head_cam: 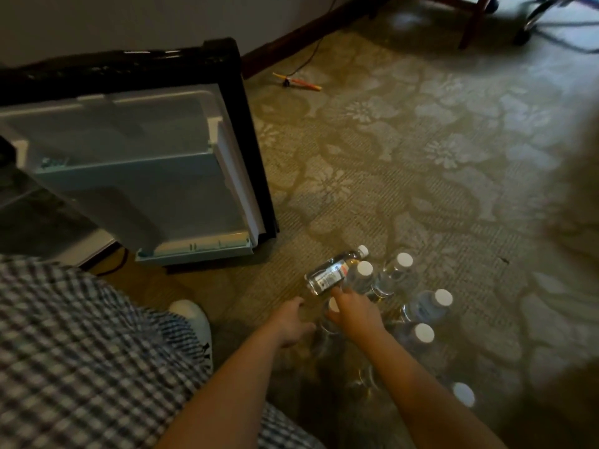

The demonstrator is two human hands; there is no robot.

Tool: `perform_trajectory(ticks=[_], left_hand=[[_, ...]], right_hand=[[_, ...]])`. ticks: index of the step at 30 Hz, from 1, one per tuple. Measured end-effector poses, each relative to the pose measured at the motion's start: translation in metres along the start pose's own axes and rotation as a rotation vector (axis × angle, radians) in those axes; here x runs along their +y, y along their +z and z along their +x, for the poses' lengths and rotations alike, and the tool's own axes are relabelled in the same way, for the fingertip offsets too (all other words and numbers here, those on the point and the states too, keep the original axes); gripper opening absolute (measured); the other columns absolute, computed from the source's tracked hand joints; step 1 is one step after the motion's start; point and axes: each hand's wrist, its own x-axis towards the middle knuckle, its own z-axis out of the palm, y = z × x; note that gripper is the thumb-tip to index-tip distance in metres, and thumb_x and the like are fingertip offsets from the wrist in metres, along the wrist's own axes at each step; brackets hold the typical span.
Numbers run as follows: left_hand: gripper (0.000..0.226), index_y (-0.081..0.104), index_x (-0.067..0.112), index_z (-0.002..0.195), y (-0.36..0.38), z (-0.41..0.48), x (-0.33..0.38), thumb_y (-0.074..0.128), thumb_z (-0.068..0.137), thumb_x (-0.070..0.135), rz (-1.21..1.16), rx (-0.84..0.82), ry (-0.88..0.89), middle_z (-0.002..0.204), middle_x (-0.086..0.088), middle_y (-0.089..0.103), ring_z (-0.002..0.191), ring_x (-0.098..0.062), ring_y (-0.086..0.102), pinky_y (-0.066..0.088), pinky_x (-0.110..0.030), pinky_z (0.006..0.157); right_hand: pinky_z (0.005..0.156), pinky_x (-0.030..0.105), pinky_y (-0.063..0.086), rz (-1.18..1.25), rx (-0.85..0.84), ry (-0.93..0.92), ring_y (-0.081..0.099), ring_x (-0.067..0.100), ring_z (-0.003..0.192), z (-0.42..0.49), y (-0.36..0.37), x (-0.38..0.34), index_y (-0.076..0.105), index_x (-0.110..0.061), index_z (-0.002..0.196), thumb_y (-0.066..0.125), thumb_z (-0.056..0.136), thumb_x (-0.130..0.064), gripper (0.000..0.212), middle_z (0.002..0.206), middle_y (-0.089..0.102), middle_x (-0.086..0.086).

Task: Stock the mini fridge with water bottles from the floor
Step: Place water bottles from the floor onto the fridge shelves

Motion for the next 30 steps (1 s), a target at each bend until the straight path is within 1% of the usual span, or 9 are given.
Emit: perform_trajectory(ticks=[5,9,11,13,17,22,24,27,30], left_hand=[[0.073,0.026,0.02,0.144,-0.005,-0.011,0.003,0.066,0.082,0.021,-0.029,-0.014,0.077,0.15,-0.006,0.032,0.137,-0.023,0.032,0.034,-0.037,0.111],[0.082,0.027,0.019,0.144,-0.017,-0.027,0.01,0.072,0.077,0.025,-0.052,-0.071,0.179,0.147,-0.004,0.035,0.135,-0.021,0.035,0.033,-0.032,0.107],[0.079,0.032,0.018,0.141,-0.025,-0.038,0.014,0.074,0.075,0.025,-0.097,-0.044,0.243,0.142,-0.001,0.041,0.132,-0.019,0.038,0.034,-0.029,0.103],[0.071,0.039,0.019,0.135,-0.038,-0.05,0.02,0.075,0.074,0.024,-0.149,0.023,0.317,0.132,0.004,0.048,0.124,-0.013,0.044,0.036,-0.026,0.097],[0.063,0.047,0.024,0.127,-0.083,-0.081,0.023,0.076,0.072,0.034,-0.2,0.187,0.448,0.124,0.005,0.056,0.112,-0.014,0.054,0.046,-0.031,0.094],[0.055,0.05,0.024,0.123,-0.139,-0.119,0.028,0.074,0.074,0.035,-0.224,0.374,0.608,0.116,0.005,0.058,0.108,-0.014,0.058,0.05,-0.032,0.09],[0.049,0.051,0.027,0.119,-0.167,-0.143,0.027,0.073,0.076,0.033,-0.27,0.414,0.672,0.111,0.008,0.061,0.101,-0.01,0.06,0.053,-0.028,0.085],[0.04,0.052,0.031,0.111,-0.208,-0.177,0.024,0.072,0.077,0.026,-0.296,0.502,0.743,0.105,0.011,0.062,0.095,-0.001,0.06,0.052,-0.022,0.083],[0.034,0.055,0.029,0.104,-0.244,-0.207,0.015,0.073,0.077,0.017,-0.316,0.598,0.819,0.101,0.012,0.063,0.092,0.004,0.06,0.052,-0.019,0.082]], right_hand=[[0.089,0.034,0.052,0.183,0.181,0.004,0.061,0.018,0.103,-0.02,-0.017,-0.007,0.047,-0.02,0.124,0.052,0.09,-0.04,0.04,0.116,0.062,0.001],[0.075,0.034,0.053,0.315,0.337,-0.069,0.062,0.016,0.083,-0.034,-0.063,-0.028,0.057,-0.015,0.102,0.054,0.087,-0.042,0.03,0.093,0.064,-0.001],[0.069,0.035,0.051,0.351,0.381,-0.158,0.059,0.017,0.076,-0.041,-0.092,-0.043,0.058,-0.012,0.094,0.057,0.087,-0.039,0.028,0.083,0.061,0.0],[0.066,0.035,0.047,0.343,0.418,-0.244,0.057,0.017,0.07,-0.046,-0.121,-0.061,0.058,-0.01,0.091,0.059,0.086,-0.038,0.028,0.076,0.058,-0.001],[0.064,0.031,0.048,0.358,0.477,-0.394,0.052,0.007,0.065,-0.052,-0.178,-0.11,0.058,-0.016,0.089,0.061,0.084,-0.04,0.025,0.072,0.056,-0.008],[0.053,0.015,0.033,0.377,0.566,-0.591,0.044,0.0,0.056,-0.057,-0.235,-0.164,0.052,-0.02,0.074,0.066,0.083,-0.029,0.019,0.059,0.047,-0.01],[0.055,0.015,0.034,0.397,0.588,-0.668,0.045,0.002,0.057,-0.063,-0.259,-0.194,0.058,-0.014,0.078,0.066,0.083,-0.027,0.016,0.064,0.051,-0.006],[0.06,0.024,0.039,0.401,0.625,-0.781,0.049,0.009,0.062,-0.071,-0.294,-0.24,0.061,-0.008,0.083,0.066,0.084,-0.028,0.02,0.069,0.055,-0.002],[0.058,0.015,0.04,0.404,0.589,-0.88,0.048,0.005,0.062,-0.078,-0.319,-0.285,0.059,-0.012,0.082,0.063,0.086,-0.028,0.017,0.069,0.053,-0.007]])
